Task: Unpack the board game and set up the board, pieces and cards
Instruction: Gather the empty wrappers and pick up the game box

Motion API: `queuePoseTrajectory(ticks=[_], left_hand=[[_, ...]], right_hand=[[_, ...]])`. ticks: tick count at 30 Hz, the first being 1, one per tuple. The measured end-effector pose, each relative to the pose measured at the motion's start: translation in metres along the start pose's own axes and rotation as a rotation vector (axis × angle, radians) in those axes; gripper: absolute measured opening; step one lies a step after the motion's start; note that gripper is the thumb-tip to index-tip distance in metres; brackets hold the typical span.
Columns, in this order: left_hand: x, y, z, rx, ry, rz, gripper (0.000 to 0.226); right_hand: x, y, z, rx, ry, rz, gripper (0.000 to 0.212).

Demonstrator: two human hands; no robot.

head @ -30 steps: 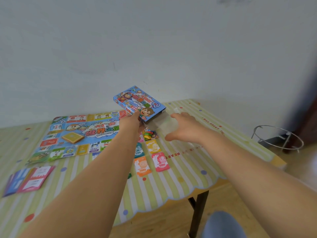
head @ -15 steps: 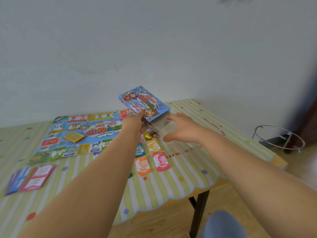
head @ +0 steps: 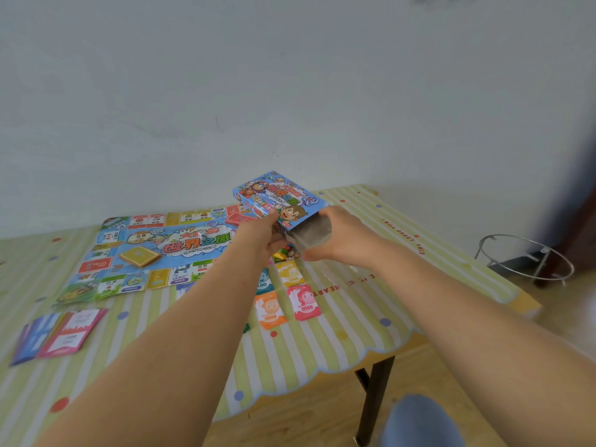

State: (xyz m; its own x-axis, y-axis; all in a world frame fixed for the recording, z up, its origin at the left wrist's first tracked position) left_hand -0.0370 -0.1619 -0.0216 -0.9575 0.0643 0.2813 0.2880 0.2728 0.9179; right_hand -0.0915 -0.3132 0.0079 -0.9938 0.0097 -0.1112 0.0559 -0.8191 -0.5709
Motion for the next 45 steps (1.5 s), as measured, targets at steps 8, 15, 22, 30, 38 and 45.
queuePoseTrajectory(ticks=[8, 15, 22, 30, 38, 45], left_hand=[[-0.002, -0.001, 0.004, 0.041, 0.041, 0.012, 0.019], [-0.001, -0.002, 0.001, 0.067, 0.032, 0.016, 0.021], [-0.001, -0.004, -0.007, 0.016, 0.0, 0.02, 0.026], [-0.006, -0.001, 0.001, 0.042, 0.07, 0.003, 0.021], [-0.011, 0.01, 0.016, 0.106, 0.183, -0.061, 0.023], [-0.008, 0.006, 0.01, 0.078, 0.154, -0.042, 0.021]], right_hand=[[0.002, 0.002, 0.007, 0.069, 0.105, 0.021, 0.118], [-0.003, 0.007, -0.001, 0.154, 0.011, -0.014, 0.109], [-0.006, 0.01, 0.002, 0.19, 0.018, -0.01, 0.104], [-0.003, 0.017, 0.027, -0.146, 0.259, -0.031, 0.06], [0.002, 0.05, 0.038, -0.151, 0.211, -0.43, 0.03], [0.005, 0.05, 0.038, -0.338, 0.255, -0.445, 0.026]])
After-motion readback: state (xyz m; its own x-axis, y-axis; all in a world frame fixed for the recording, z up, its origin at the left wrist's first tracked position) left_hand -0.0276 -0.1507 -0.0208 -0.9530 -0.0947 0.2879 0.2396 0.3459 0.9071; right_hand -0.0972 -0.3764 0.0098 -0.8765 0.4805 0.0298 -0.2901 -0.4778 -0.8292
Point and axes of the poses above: each hand's wrist, its own x-axis away from the middle knuckle, its own z-axis out of the back of the hand, y = z × x, the point moved 6 cm from there along -x, towards the middle knuckle, and after that the axes turned 1 degree about -y, right-handed, at the moved point
